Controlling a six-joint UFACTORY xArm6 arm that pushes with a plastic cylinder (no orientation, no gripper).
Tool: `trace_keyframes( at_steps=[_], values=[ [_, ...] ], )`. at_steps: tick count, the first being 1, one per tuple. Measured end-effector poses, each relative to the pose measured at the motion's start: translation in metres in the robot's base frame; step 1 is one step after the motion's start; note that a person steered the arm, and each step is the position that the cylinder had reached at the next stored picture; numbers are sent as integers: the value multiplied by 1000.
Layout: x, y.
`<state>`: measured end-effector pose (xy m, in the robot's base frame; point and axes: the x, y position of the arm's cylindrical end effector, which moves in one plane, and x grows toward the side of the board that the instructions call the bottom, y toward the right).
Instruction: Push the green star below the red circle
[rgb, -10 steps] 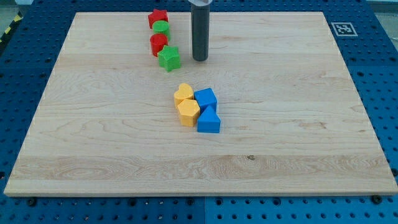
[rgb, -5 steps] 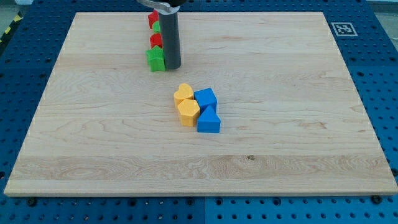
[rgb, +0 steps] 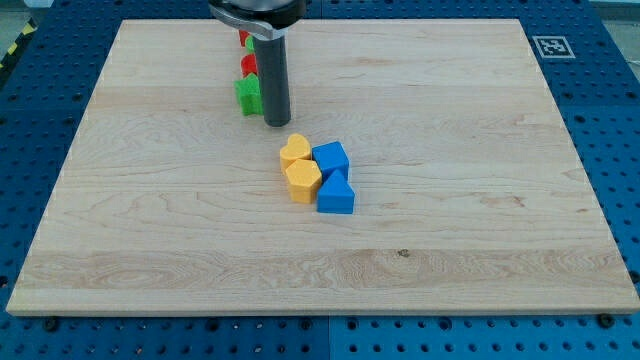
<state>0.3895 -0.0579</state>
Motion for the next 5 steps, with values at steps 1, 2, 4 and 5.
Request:
trace_keyframes(
  at_steps=[1, 2, 4, 5],
  values=[
    [-24, 0],
    [-35, 0],
    [-24, 32],
    [4, 70]
  ],
)
